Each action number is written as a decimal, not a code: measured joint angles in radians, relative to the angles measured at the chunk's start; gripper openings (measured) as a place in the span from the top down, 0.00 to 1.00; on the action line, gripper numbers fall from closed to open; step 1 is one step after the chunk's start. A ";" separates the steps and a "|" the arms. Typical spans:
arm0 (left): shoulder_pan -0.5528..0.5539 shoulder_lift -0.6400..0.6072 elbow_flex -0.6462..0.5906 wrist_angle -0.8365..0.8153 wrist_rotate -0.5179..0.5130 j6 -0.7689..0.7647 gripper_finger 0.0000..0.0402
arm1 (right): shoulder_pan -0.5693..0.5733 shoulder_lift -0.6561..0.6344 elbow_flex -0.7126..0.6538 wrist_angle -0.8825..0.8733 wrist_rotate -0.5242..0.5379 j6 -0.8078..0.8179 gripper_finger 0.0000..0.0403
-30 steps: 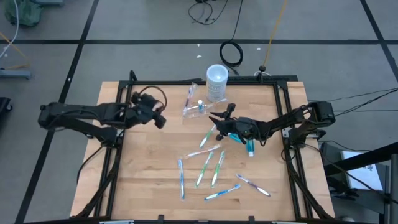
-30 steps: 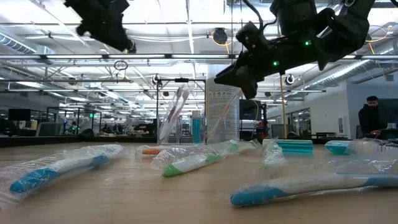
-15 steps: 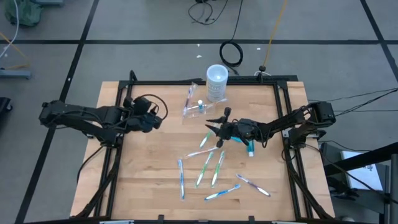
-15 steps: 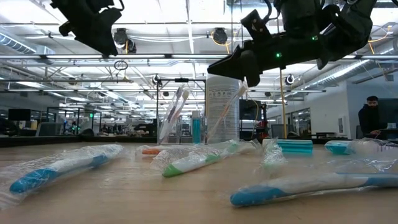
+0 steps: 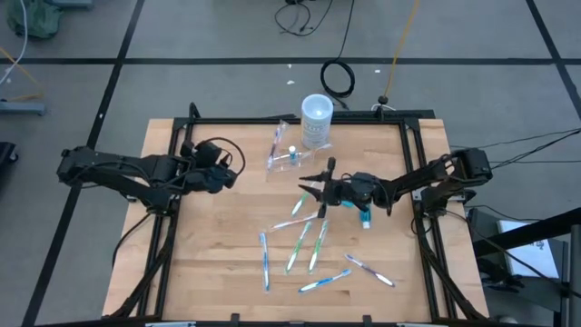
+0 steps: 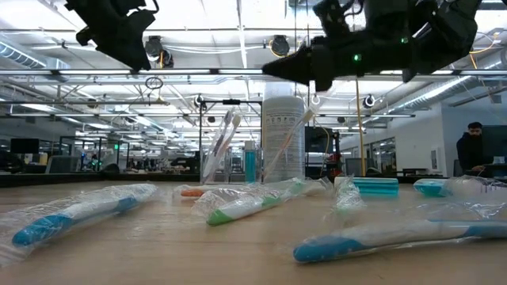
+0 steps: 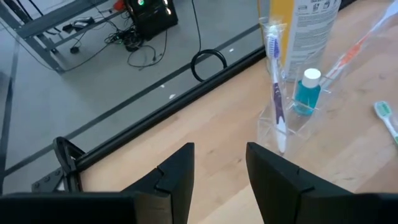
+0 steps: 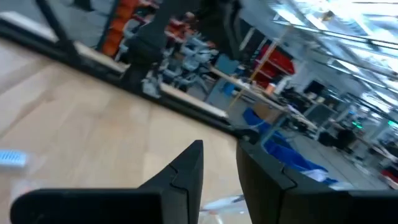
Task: Pick & Place toothbrushing station
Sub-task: Put the top blue mouthwash into the transparent organizer
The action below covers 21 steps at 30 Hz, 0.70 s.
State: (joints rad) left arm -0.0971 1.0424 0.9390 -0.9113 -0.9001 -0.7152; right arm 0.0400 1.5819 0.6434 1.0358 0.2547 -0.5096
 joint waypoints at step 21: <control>0.000 0.000 0.000 0.056 0.000 0.031 0.62 | -0.020 -0.357 0.000 -0.921 0.081 0.532 0.56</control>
State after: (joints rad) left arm -0.0971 1.0424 0.9386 -0.8550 -0.9006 -0.6847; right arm 0.0195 1.2252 0.6434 0.1151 0.3354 0.0225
